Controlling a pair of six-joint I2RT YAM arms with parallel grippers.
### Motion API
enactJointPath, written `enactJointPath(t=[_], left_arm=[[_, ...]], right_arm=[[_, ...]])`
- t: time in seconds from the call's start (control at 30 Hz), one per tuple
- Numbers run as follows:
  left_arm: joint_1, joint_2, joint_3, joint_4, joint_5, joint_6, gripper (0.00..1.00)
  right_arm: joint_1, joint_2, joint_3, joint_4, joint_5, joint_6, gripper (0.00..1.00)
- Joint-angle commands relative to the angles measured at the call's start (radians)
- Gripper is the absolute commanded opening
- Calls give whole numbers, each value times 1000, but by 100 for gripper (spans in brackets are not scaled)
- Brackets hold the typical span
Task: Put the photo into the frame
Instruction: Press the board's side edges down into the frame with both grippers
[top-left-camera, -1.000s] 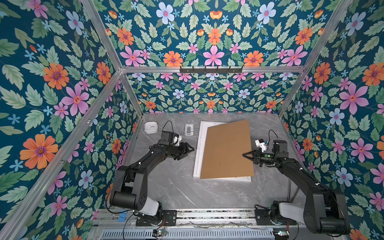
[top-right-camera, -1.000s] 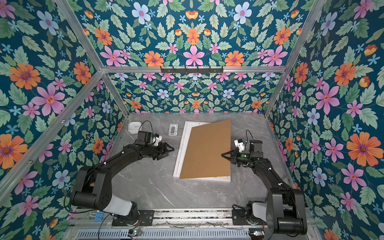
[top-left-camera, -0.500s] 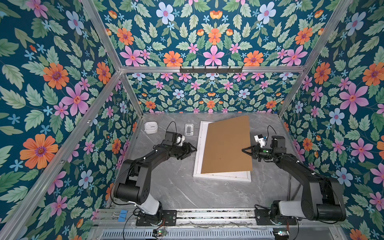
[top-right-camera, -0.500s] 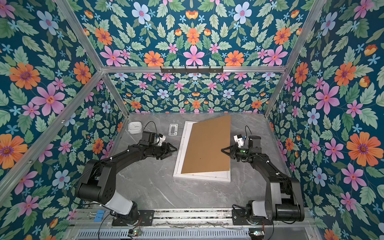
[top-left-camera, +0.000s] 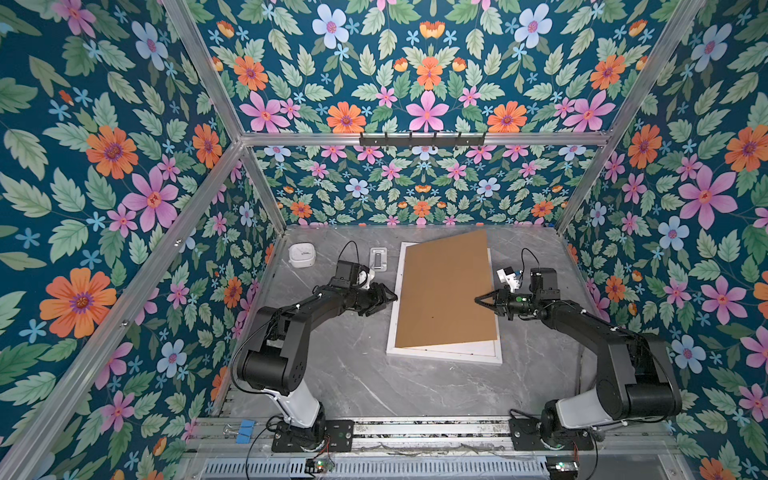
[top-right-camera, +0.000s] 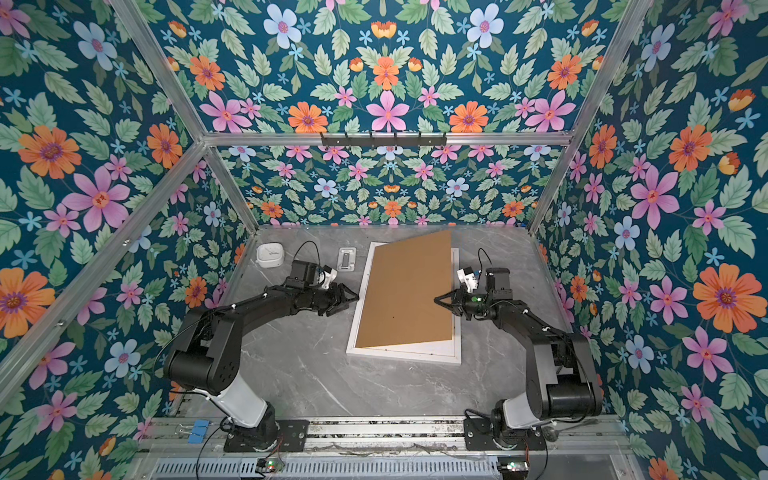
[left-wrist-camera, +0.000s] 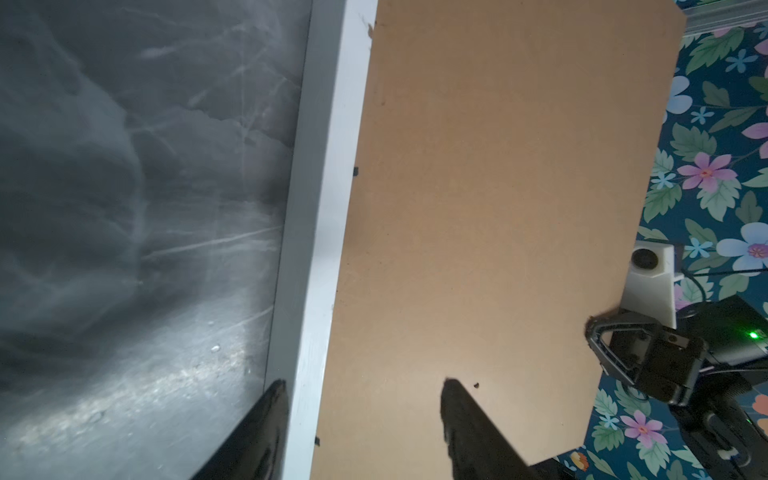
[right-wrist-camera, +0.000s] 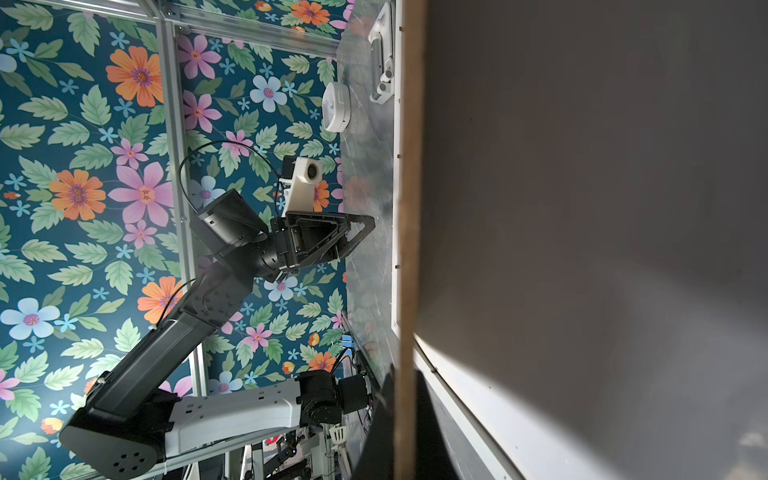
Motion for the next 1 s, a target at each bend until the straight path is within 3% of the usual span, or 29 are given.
enactJointPath(t=[0.0,0.1,0.2,0.37,0.57,0.97], left_arm=[[-8,13,6,37,12,12,61],[-19,21,8,47,7,6,61],[-25,30,7,52,5,6,61],[-27,34,7,54,4,6,61],[-28,35,3,53,1,8,60],[-30,56,7,50,-3,19,60]], right_arm=[[8,15,0,4,-9,-38,0],[8,21,-2,-11,-2,-42,1],[7,23,-6,-26,13,-50,13],[7,20,7,-86,38,-86,42],[7,24,56,-243,129,-150,61],[9,69,156,-484,301,-229,67]])
